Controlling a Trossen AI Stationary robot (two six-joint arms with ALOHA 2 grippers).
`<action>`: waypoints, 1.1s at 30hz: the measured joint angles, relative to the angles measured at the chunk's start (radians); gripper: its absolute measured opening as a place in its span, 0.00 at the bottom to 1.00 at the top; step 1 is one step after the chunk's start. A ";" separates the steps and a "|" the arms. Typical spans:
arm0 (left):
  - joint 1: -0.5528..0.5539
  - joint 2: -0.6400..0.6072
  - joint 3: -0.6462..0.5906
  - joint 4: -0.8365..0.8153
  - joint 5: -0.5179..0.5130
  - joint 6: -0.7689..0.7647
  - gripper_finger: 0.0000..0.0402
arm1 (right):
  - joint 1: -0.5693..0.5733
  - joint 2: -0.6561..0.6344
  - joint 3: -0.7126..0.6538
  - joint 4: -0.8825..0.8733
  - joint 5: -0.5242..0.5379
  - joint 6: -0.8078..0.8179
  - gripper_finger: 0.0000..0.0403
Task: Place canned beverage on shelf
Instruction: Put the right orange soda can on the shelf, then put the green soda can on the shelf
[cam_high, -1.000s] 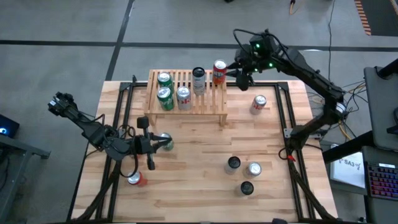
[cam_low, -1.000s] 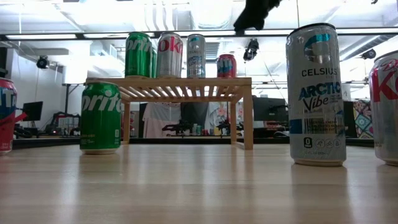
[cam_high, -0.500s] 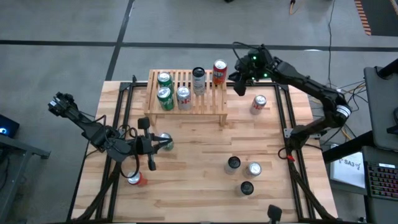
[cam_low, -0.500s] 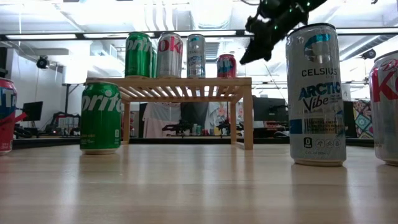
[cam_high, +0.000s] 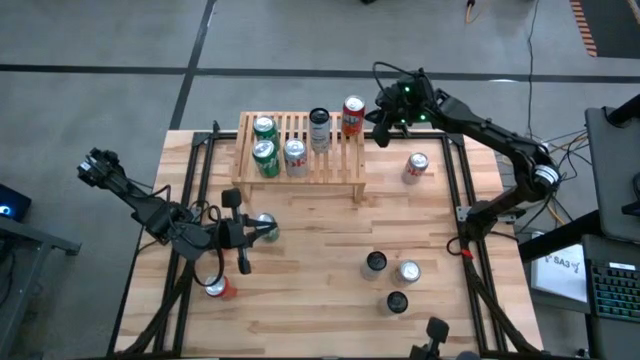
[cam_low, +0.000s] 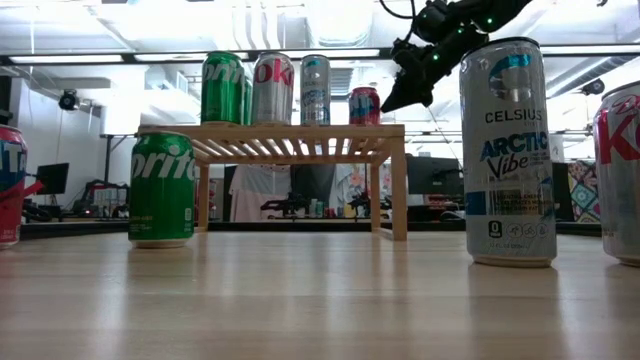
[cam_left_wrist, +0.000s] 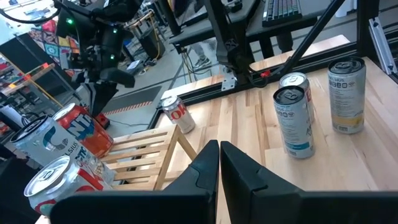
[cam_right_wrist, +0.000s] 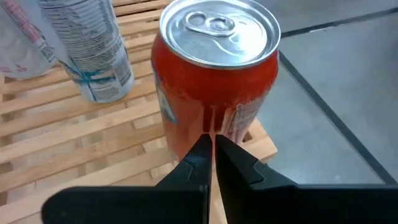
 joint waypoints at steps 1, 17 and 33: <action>0.000 0.000 0.000 0.000 0.000 0.000 0.00 | 0.000 0.003 0.000 0.002 0.000 0.000 0.02; 0.000 0.000 0.000 0.000 0.000 0.010 0.00 | 0.000 0.021 0.000 0.019 0.000 0.001 0.02; 0.000 0.000 0.000 0.000 0.000 0.010 0.00 | 0.040 -0.059 0.001 0.002 -0.003 0.119 0.02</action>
